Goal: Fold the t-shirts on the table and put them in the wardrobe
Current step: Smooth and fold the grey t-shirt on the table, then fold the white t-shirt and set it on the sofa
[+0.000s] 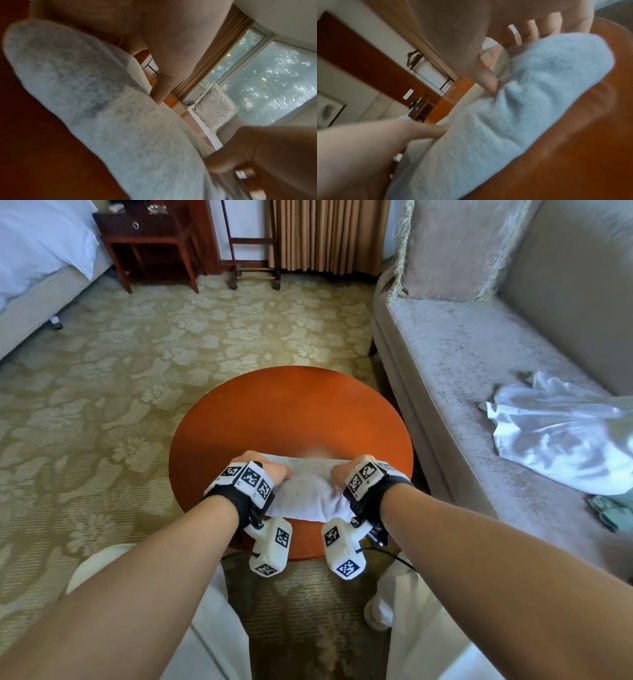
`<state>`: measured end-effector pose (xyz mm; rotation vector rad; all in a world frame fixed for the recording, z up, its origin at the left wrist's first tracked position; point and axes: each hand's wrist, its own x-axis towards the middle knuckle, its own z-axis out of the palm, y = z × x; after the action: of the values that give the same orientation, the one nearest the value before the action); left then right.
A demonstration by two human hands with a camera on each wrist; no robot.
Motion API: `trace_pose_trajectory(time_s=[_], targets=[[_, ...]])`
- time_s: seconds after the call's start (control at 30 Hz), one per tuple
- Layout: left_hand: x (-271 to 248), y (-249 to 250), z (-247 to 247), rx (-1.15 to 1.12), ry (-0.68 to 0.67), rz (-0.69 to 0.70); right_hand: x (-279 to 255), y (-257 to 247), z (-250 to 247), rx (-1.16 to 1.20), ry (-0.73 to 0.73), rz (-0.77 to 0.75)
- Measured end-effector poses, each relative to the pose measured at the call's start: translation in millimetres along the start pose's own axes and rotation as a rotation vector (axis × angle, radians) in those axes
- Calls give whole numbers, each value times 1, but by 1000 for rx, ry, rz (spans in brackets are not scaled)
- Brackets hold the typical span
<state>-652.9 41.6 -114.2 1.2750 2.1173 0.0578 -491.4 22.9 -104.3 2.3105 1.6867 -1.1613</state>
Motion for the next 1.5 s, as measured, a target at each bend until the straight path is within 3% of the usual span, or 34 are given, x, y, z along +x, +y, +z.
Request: trace_pose_trajectory(time_s=[0.17,0.3,0.4,0.57,0.8,0.9,1.1,1.27,1.5], targets=[[-8,2,6,-91,-90,-48,-19,24,-16,122,-157,-80],[-26,26,6,-219,-139,-31,-37,56,-40,289,-163,31],[-40,58,7,-308,-144,46,-55,88,-68,488,-73,151],[-71,133,27,-437,-143,242,-81,139,-115,749,99,215],[-118,254,108,-541,-376,401,-108,267,-163,964,314,404],[-120,295,170,-502,-461,466,-111,324,-167,1045,384,486],[-165,340,250,-263,-513,591,-72,448,-128,1194,270,606],[-152,357,310,-145,-507,641,-75,463,-120,1297,326,749],[-110,377,340,-129,-382,683,-29,471,-119,1388,258,777]])
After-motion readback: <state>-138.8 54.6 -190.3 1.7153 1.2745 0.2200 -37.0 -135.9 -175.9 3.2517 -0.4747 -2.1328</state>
